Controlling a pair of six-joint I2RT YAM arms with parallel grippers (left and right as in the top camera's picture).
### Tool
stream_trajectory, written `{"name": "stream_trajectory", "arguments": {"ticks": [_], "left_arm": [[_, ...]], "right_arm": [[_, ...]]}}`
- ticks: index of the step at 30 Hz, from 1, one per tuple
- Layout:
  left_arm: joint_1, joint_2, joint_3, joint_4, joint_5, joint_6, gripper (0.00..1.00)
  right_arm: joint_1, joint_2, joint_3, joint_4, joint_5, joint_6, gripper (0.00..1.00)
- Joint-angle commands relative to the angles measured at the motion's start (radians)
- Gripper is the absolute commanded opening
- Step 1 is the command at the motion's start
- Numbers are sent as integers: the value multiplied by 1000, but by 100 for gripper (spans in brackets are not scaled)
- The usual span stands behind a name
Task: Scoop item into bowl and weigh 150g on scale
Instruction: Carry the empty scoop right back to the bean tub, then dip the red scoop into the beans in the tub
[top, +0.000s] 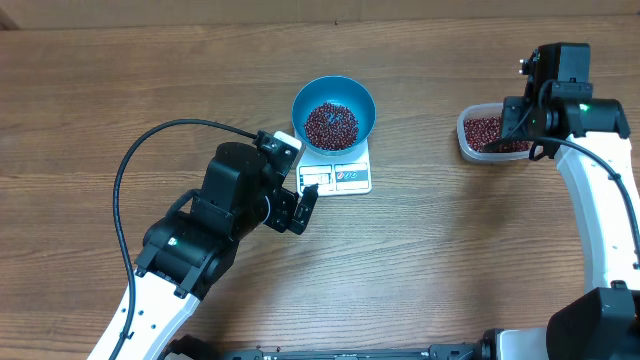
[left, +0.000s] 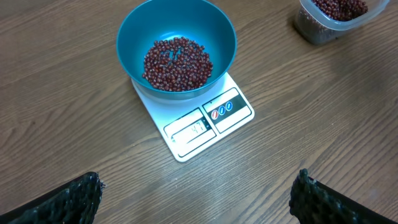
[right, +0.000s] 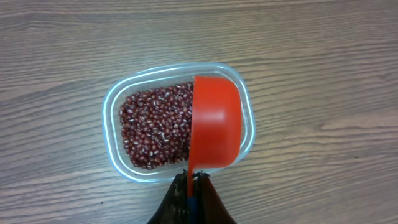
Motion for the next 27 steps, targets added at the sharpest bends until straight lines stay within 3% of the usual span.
{"name": "stream_trajectory", "arguments": {"ticks": [1, 27], "left_arm": [[5, 5, -2, 2, 15, -10, 99], [5, 5, -2, 2, 15, -10, 100]], "right_arm": [[-2, -10, 2, -5, 32, -4, 4], [-9, 217, -50, 101, 34, -102, 4]]}}
